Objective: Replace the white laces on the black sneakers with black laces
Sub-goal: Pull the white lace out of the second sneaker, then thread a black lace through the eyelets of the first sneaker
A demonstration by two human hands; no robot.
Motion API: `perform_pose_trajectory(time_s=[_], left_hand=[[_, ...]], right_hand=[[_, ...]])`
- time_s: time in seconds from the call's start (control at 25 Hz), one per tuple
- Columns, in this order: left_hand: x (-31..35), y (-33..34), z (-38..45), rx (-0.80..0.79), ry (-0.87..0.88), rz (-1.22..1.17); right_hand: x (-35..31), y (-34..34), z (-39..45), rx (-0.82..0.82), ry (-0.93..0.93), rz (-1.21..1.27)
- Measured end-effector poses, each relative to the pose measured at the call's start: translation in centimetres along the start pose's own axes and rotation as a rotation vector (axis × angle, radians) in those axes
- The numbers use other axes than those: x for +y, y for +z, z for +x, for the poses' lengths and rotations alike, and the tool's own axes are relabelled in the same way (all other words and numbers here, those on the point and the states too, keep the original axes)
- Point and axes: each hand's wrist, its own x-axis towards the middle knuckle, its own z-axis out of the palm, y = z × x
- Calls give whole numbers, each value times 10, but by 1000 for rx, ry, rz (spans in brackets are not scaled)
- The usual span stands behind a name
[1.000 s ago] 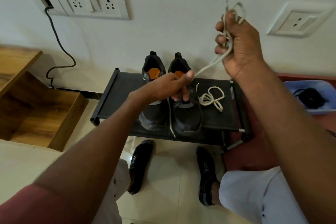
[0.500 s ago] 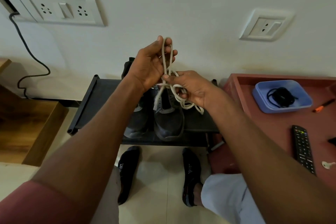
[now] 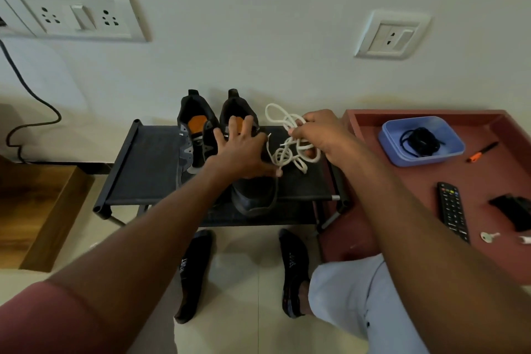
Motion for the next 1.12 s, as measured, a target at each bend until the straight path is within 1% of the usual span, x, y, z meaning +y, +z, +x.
perform_pose_trajectory(time_s=[0.08,0.12,0.28,0.4,0.48,0.52,0.6,0.64,0.68,0.76,0.8,0.88,0.96,1.04,1.12], left_hand=[[9,10,-4,-10,-20,-2],[9,9,-3,0,-35,-21],[5,7,6,29,-24,-37],[0,9,10,33,32,-43],[-9,-2,7,94,62,-75],[-15,-11,2,173,36,-117],[-33,-22,-9,383,-137,-239],[-41,-22,-16,438,-262,-305],[-49,-19,-23,424,-394,-379],[-62,1,-35,279,-616,-528],[-69,14,-39,212,-683,-606],[-79,36,-43,116,-740,-733],[-83,45,-43,75,-760,-772],[-84,47,-42,114,-770,-782],[-86,42,-43,170,-790,-829]], right_hand=[[5,4,9,-13,59,48],[8,7,14,-22,60,33],[22,16,27,-70,-21,-237],[34,19,33,-26,-22,-443],[33,23,29,20,-72,-542],[29,27,24,38,-116,-549],[17,37,9,52,-201,-516],[11,44,0,44,-229,-506],[6,52,-9,23,-245,-507],[2,70,-23,-44,-235,-539],[2,79,-29,-68,-223,-561],[5,96,-36,-68,-198,-614],[8,108,-38,-41,-155,-648],[7,116,-37,-27,-117,-644],[4,122,-33,-6,-60,-575]])
